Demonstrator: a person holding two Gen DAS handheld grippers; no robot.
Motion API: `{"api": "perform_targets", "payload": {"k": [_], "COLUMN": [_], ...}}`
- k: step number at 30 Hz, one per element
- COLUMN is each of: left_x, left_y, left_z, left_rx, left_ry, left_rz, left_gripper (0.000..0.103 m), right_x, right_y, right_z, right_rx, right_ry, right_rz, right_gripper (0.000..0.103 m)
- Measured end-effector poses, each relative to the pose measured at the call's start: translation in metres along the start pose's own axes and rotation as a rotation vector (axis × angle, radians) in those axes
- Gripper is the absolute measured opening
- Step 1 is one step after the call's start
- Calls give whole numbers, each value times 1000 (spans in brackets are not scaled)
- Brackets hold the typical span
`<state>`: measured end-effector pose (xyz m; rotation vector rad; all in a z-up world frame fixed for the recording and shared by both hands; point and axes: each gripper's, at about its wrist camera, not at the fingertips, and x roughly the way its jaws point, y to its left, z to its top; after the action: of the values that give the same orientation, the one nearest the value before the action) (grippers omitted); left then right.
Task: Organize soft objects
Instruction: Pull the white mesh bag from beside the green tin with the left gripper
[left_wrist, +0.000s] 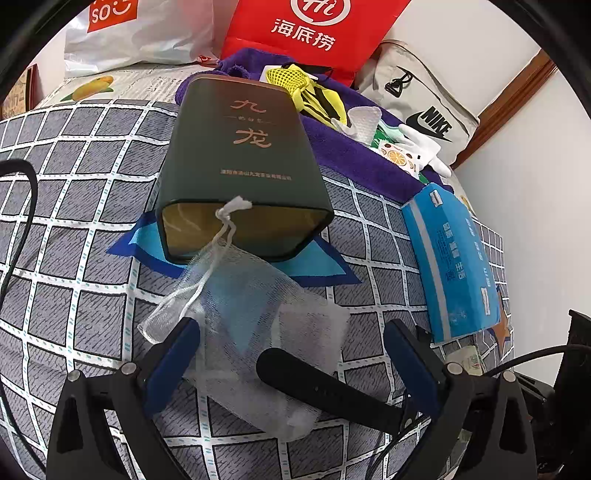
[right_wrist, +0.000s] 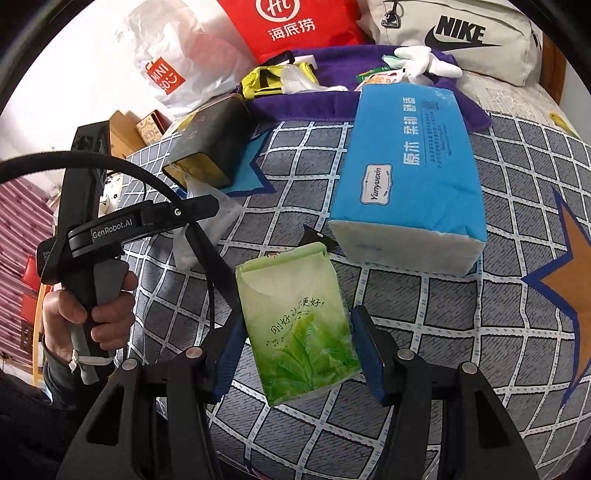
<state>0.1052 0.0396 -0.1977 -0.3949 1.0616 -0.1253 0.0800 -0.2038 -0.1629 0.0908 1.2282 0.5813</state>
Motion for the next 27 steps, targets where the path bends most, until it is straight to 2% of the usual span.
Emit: {"api": "perform_targets", "payload": {"k": [5,8,14,21,27], "left_x": [-1,-8,-20,-1,16], "left_y": [2,10,25,13,-7], "left_z": [0,0,3,4,1], "left_rx": [0,-8,-15,58,179], "left_ry": [4,-3,-29,3,14], "left_rz": [-6,27,45,152,275], "left_gripper": [100,100,101,103,103], "right_x": [0,-7,-12,-16,-17], "right_y": [1,1,-1,-3,-10], "right_z": [0,-2,-12,-16,-20], "right_rx": [4,-4,1,3,17], "right_ry": [2,-15,-23,-36,-37], "right_rz": [10,-1,15,44,47], "right_gripper": [56,56,56,56,56]}}
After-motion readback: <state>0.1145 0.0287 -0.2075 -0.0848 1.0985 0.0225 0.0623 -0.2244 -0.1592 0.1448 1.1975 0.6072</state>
